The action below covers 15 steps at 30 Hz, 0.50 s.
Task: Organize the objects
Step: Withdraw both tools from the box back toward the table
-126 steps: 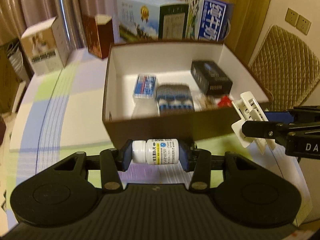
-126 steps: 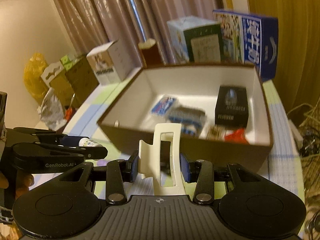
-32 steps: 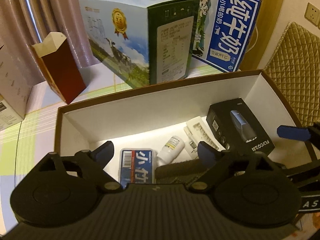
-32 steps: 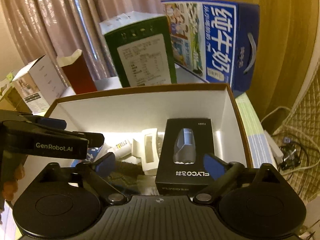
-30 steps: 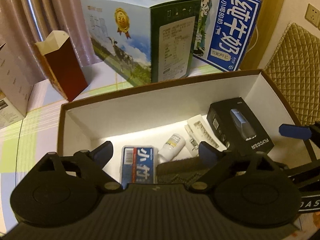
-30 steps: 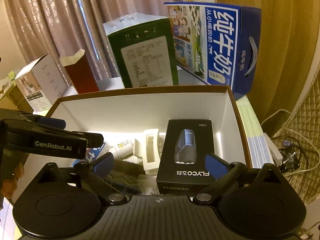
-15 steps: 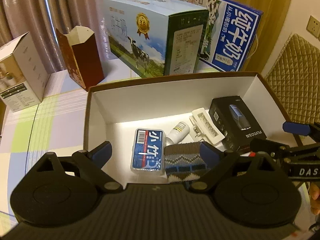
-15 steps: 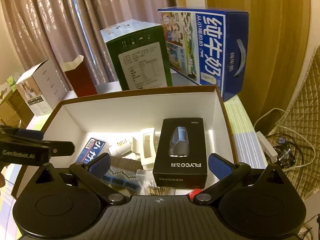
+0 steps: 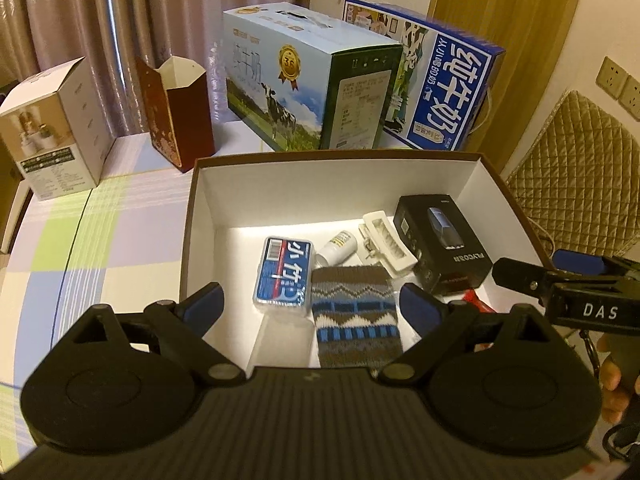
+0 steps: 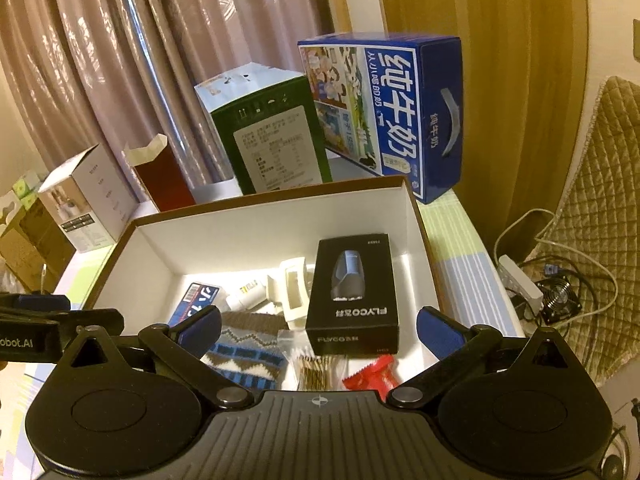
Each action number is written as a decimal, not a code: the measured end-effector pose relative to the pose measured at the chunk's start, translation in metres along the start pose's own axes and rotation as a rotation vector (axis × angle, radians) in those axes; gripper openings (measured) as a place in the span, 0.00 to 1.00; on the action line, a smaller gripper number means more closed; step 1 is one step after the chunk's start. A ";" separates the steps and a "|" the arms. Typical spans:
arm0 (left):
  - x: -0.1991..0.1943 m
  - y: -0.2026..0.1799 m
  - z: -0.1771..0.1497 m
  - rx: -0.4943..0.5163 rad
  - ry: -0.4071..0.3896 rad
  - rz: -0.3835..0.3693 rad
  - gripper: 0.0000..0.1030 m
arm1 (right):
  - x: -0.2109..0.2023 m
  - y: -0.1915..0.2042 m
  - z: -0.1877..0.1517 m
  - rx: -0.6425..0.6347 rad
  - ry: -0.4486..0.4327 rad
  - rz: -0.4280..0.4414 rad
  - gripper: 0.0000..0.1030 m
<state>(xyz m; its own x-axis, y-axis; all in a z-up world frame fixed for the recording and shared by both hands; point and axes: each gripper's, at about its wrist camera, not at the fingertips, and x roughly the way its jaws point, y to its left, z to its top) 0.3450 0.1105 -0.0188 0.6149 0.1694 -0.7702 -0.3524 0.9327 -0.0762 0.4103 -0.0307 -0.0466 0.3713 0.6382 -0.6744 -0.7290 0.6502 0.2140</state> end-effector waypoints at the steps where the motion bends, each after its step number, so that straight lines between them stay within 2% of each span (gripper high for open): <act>1: -0.004 0.001 -0.003 -0.008 0.000 0.002 0.90 | -0.003 0.000 -0.002 0.002 0.000 0.000 0.98; 15: -0.050 0.006 -0.043 -0.057 0.011 0.022 0.90 | -0.046 0.015 -0.033 -0.001 0.011 0.023 0.98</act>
<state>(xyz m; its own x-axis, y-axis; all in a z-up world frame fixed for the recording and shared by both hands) 0.2813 0.0942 -0.0082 0.5988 0.1863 -0.7789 -0.4059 0.9090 -0.0947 0.3632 -0.0636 -0.0354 0.3478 0.6483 -0.6773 -0.7380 0.6349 0.2287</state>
